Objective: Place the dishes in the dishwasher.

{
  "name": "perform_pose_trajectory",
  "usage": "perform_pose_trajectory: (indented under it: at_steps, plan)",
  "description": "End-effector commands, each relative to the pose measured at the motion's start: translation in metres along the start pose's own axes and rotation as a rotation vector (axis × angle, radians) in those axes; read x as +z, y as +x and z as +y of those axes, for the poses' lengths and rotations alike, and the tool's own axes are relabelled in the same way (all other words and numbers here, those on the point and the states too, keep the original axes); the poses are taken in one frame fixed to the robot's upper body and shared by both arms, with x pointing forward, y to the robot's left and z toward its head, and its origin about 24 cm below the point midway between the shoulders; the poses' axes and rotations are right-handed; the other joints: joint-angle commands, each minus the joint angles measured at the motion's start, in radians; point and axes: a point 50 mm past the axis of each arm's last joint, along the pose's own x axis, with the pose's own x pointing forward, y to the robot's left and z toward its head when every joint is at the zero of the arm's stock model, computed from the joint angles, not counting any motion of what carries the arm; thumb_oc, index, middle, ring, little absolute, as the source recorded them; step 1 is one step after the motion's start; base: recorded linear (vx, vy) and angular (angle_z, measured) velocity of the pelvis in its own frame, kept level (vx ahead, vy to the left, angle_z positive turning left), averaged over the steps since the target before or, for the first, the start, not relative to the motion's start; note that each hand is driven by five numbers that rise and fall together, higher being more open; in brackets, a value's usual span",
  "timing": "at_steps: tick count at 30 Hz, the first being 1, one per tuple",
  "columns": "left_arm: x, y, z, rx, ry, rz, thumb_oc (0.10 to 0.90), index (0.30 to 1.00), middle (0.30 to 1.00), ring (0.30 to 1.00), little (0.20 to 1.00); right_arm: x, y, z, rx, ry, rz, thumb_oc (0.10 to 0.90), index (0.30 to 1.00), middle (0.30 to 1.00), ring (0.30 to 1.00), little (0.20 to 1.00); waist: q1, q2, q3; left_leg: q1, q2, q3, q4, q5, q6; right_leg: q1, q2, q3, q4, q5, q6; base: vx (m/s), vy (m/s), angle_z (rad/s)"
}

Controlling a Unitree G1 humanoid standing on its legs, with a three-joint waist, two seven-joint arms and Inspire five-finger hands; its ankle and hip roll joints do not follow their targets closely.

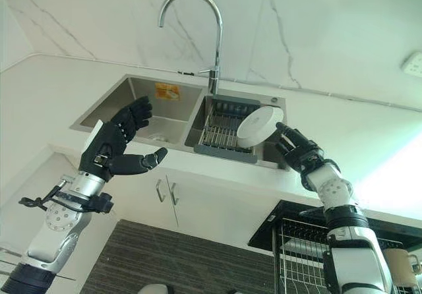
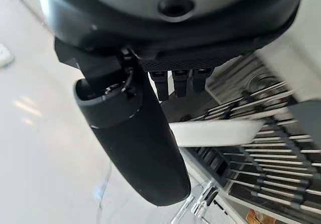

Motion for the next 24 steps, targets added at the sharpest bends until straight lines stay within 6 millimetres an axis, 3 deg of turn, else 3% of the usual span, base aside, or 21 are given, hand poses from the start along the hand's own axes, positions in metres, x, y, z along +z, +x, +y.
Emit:
perform_pose_trajectory:
  at_steps: [1, 7, 24]
  plan:
    - [0.045, 0.017, 0.004, -0.037, 0.010, -0.239, 0.800, 0.900, 0.900, 0.900, 0.900, 0.057, -0.001, 0.050, 0.189, 0.053, -0.167, 0.800, 0.900, 0.900, 0.900, 0.900, 0.015, -0.026, -0.070, 0.040, -0.011, -0.009, 0.027, -0.151, 0.007, 0.077, 0.006, 0.012, 0.001, -0.127, 0.054, 0.02, -0.001, 0.06]
    - [0.045, 0.016, 0.004, -0.049, 0.004, -0.235, 0.800, 0.900, 0.900, 0.900, 0.900, 0.068, -0.001, 0.045, 0.173, 0.044, -0.186, 0.800, 0.900, 0.900, 0.900, 0.900, 0.023, -0.027, -0.072, 0.039, -0.012, -0.013, 0.027, -0.150, 0.006, 0.081, 0.006, 0.009, 0.001, -0.128, 0.053, 0.02, 0.003, 0.04]
    - [0.041, 0.017, 0.002, -0.066, -0.008, -0.208, 0.800, 0.900, 0.900, 0.900, 0.900, 0.061, 0.004, 0.042, 0.153, 0.028, -0.137, 0.800, 0.900, 0.900, 0.900, 0.900, 0.036, -0.028, -0.074, 0.036, -0.017, -0.019, 0.027, -0.144, 0.008, 0.083, 0.004, 0.008, 0.001, -0.127, 0.052, 0.00, 0.000, 0.00]
